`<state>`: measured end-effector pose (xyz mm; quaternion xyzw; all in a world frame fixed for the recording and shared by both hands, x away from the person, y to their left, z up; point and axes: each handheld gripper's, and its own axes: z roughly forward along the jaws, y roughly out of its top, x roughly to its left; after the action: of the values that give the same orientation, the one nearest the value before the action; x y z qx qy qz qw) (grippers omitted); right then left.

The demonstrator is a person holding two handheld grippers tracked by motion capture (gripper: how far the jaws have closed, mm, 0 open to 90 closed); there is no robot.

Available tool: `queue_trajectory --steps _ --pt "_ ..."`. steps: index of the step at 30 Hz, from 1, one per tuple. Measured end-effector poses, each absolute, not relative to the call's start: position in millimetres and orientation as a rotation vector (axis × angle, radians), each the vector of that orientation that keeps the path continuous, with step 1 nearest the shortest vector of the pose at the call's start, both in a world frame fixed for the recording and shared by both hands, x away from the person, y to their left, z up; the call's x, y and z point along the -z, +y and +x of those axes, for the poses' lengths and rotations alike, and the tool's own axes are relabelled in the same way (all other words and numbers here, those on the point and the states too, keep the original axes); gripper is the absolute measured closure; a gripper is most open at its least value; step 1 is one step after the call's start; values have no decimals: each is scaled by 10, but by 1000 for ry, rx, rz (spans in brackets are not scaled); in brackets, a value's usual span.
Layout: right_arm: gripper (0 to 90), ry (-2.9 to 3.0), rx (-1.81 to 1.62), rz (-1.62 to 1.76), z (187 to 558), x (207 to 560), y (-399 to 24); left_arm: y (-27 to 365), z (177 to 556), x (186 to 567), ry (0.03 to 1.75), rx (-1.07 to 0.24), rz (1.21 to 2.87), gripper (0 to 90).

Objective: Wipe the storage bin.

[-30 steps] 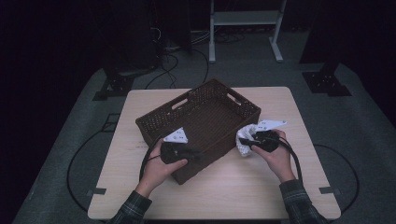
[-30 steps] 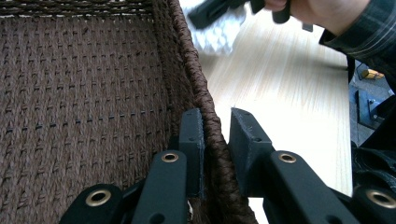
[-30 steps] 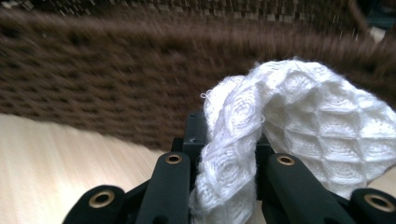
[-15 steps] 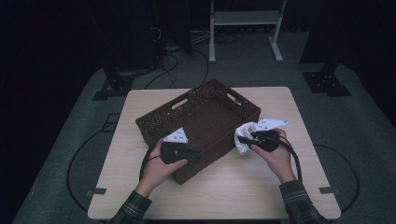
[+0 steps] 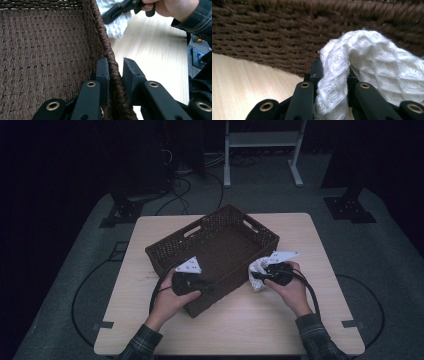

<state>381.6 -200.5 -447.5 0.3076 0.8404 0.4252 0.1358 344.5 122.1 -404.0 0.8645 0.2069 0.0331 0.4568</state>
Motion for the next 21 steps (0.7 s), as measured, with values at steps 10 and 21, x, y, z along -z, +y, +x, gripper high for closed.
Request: queue_trajectory --steps 10,21 --pt "762 2500 -1175 933 3863 4696 -1989 1220 3445 4041 510 -81 2130 749" --pt "762 2507 -1181 878 3791 4652 -1931 1222 3447 4041 511 -79 2130 749"
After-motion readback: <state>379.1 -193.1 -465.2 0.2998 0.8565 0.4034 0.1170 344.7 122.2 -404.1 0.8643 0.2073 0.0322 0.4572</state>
